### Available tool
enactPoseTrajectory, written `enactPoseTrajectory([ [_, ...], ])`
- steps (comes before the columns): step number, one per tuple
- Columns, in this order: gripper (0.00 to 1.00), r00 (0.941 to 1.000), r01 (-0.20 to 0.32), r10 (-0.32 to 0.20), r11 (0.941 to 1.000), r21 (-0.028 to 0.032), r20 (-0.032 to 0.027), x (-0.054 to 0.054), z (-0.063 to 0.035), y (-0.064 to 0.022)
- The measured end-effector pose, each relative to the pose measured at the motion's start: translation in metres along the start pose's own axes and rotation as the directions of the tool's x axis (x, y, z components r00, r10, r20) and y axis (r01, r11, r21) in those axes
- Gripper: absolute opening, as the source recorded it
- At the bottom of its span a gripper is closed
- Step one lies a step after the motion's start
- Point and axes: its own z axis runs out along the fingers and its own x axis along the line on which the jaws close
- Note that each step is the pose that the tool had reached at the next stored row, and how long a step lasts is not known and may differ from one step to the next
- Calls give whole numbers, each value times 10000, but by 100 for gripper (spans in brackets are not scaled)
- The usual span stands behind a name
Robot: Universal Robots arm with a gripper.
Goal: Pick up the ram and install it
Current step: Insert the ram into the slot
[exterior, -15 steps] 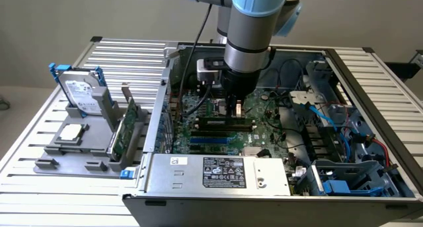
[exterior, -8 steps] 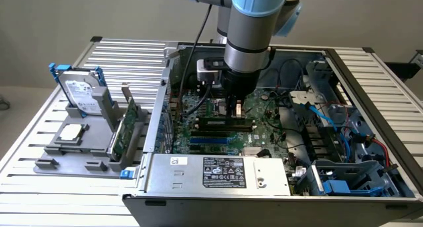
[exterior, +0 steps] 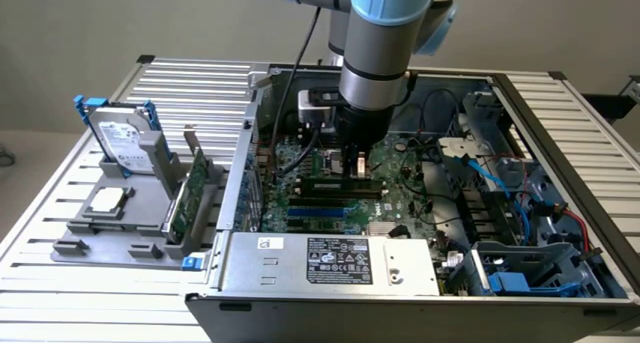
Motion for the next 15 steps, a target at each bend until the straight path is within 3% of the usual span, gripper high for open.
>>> enactPoseTrajectory([
  [15,14,9998,-203,203,9998,0,-8,0,16,-5],
])
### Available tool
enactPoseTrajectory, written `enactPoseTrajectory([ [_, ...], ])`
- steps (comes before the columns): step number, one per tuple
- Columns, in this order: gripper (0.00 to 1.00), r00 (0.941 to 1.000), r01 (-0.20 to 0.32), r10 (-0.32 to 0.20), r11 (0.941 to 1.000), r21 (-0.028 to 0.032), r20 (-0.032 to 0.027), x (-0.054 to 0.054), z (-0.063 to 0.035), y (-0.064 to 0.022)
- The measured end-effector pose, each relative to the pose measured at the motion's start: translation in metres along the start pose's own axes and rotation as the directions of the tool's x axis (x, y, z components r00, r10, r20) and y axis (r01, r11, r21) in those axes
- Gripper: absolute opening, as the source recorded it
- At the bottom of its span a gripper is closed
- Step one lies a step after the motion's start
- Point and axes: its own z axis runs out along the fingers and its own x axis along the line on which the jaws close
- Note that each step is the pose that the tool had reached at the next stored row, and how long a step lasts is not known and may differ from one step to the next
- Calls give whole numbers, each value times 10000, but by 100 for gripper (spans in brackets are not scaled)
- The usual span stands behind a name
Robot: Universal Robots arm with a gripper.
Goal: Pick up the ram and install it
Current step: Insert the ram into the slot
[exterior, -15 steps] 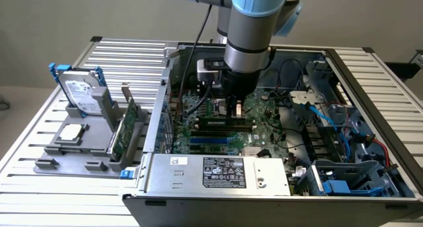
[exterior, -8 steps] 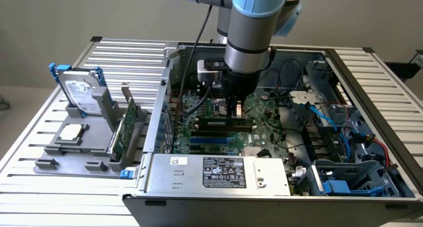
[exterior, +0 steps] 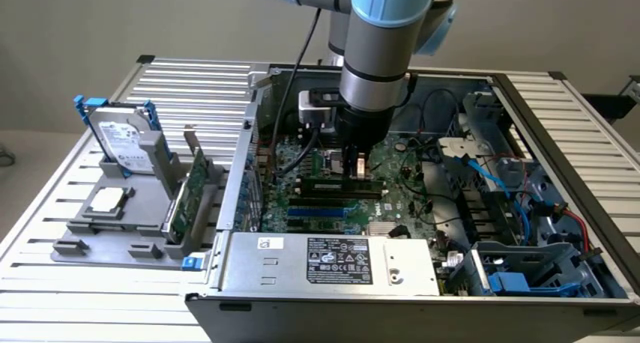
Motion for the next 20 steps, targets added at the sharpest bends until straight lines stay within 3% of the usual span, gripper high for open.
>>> enactPoseTrajectory([
  [20,14,10000,52,-52,10000,2,-7,-7,22,4],
])
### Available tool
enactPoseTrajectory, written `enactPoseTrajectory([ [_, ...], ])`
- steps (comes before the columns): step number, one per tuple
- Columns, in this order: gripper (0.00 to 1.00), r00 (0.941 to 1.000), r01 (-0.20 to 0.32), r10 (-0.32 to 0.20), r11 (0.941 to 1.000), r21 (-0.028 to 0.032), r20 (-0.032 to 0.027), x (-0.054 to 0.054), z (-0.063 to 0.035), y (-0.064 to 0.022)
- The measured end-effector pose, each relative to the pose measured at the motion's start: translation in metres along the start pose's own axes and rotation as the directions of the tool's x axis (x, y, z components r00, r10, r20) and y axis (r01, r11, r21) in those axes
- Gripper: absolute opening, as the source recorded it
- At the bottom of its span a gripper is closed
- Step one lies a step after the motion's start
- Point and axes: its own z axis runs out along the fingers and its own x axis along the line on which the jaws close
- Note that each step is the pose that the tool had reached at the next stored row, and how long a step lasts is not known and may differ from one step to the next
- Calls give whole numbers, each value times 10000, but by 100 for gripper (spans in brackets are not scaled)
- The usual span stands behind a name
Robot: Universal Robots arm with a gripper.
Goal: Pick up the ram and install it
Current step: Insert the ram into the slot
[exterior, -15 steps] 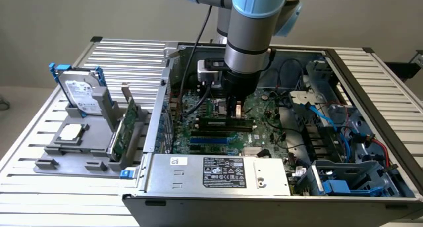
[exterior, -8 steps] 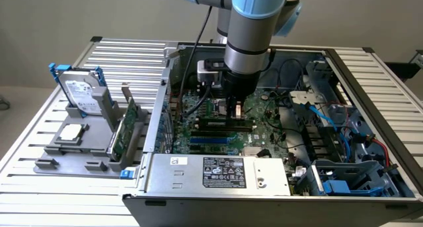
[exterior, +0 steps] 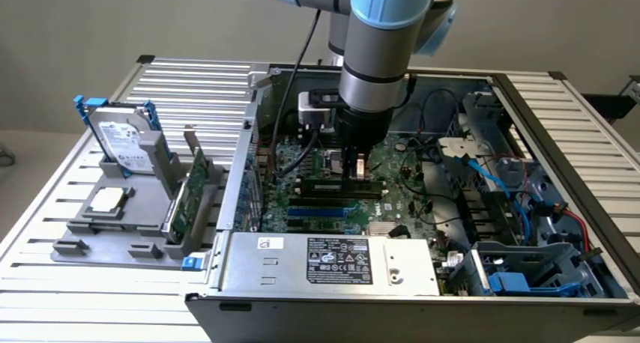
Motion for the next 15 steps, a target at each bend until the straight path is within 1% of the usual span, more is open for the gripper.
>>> enactPoseTrajectory([
  [15,14,10000,2,-2,10000,0,0,-13,23,-1],
])
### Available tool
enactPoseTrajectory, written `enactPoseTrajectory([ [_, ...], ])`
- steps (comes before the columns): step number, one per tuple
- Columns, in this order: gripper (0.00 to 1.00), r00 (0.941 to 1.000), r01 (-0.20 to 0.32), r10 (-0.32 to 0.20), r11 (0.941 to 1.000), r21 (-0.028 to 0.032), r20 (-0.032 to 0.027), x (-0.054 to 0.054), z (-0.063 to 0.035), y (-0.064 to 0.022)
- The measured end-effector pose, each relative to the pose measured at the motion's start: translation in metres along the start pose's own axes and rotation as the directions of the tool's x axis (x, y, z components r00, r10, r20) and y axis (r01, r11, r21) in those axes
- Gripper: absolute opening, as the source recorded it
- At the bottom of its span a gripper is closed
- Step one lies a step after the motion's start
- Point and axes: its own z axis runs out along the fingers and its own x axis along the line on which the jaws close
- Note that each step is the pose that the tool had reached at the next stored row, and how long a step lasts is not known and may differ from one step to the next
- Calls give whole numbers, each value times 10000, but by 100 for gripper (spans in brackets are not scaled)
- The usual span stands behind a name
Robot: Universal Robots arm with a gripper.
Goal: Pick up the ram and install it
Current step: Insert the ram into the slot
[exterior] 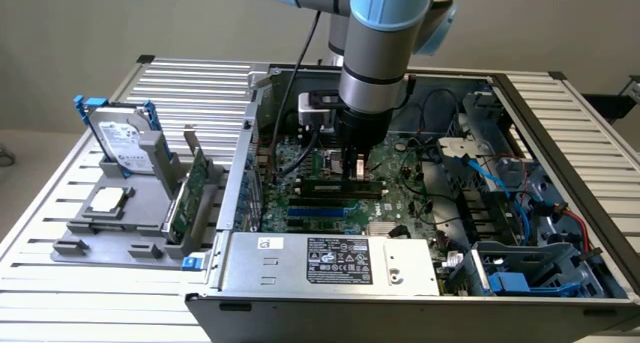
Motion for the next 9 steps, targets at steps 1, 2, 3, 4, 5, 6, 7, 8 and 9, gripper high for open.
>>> enactPoseTrajectory([
  [1,14,10000,0,0,10000,0,0,-1,2,0],
  [2,14,10000,1,-1,10000,0,0,-1,4,0],
  [3,14,10000,2,-2,10000,0,0,-2,6,0],
  [4,14,10000,2,-2,10000,0,0,-2,8,0],
  [5,14,10000,3,-3,10000,0,0,-2,10,0],
  [6,14,10000,3,-3,10000,0,-1,-2,10,0],
  [7,14,10000,4,-4,10000,0,-1,-2,11,0],
  [8,14,10000,3,-3,10000,0,0,-2,11,-1],
  [9,16,10000,3,-3,10000,1,3,-3,12,-1],
])
